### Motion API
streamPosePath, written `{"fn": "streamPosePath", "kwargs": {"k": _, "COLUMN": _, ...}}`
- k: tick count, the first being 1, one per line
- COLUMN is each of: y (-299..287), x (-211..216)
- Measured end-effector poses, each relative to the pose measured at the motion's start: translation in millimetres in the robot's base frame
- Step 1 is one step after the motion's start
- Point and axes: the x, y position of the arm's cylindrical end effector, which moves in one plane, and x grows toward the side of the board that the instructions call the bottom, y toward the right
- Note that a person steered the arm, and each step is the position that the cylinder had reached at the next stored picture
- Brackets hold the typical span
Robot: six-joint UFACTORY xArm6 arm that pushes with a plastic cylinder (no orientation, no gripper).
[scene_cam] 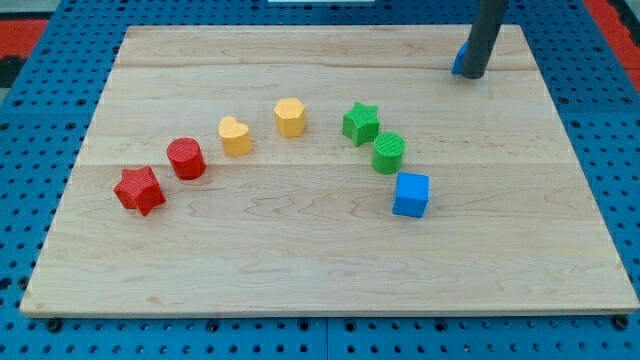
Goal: Move the blue cube closer to the blue triangle
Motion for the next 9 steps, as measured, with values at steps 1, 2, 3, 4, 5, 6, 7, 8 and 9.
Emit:
{"fn": "streamPosePath", "kwargs": {"k": 1, "y": 0.0, "x": -27.0}}
{"fn": "streamPosePath", "kwargs": {"k": 2, "y": -0.1, "x": -23.0}}
{"fn": "streamPosePath", "kwargs": {"k": 3, "y": -20.1, "x": 47.0}}
{"fn": "streamPosePath", "kwargs": {"k": 4, "y": -56.7, "x": 117.8}}
{"fn": "streamPosePath", "kwargs": {"k": 5, "y": -65.0, "x": 189.7}}
{"fn": "streamPosePath", "kwargs": {"k": 6, "y": -89.4, "x": 257.3}}
{"fn": "streamPosePath", "kwargs": {"k": 7, "y": -133.3, "x": 279.7}}
{"fn": "streamPosePath", "kwargs": {"k": 8, "y": -133.9, "x": 250.2}}
{"fn": "streamPosePath", "kwargs": {"k": 9, "y": -115.6, "x": 220.8}}
